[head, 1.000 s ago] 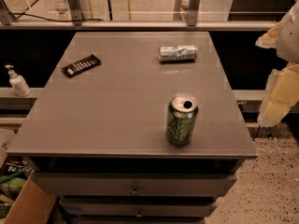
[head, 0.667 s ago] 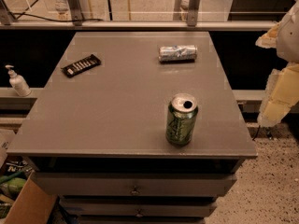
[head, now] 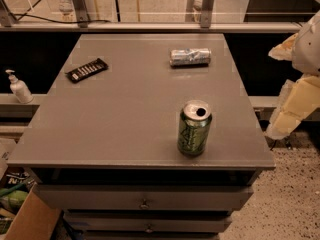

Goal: Move green can near redbull can

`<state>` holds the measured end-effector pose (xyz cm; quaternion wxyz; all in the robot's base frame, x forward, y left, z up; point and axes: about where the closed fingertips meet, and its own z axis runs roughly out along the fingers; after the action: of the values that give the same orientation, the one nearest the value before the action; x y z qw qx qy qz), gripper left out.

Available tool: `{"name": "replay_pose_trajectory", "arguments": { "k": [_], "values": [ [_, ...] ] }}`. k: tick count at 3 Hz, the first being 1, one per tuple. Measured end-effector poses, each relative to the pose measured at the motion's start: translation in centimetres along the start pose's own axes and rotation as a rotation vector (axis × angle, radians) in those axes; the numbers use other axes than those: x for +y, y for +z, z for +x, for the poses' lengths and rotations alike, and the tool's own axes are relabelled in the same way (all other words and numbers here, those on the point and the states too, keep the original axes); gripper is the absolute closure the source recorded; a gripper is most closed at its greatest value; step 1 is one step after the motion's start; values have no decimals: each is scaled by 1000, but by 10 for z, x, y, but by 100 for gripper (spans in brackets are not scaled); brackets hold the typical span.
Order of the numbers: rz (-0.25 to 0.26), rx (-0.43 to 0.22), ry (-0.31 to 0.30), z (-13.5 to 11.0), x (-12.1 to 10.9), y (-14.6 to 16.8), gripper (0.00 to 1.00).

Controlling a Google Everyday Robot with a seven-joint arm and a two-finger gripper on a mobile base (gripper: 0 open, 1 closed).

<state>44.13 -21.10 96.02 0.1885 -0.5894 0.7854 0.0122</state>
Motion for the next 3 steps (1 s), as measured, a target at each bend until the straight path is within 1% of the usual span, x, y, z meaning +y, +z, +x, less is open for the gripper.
{"name": "replay_pose_trajectory", "arguments": {
  "k": [1, 2, 3],
  "values": [
    [-69, -147, 53, -4, 7, 33, 0],
    [-138, -304, 83, -18, 15, 61, 0],
    [-197, -464, 94, -45, 26, 80, 0]
  ]
}}
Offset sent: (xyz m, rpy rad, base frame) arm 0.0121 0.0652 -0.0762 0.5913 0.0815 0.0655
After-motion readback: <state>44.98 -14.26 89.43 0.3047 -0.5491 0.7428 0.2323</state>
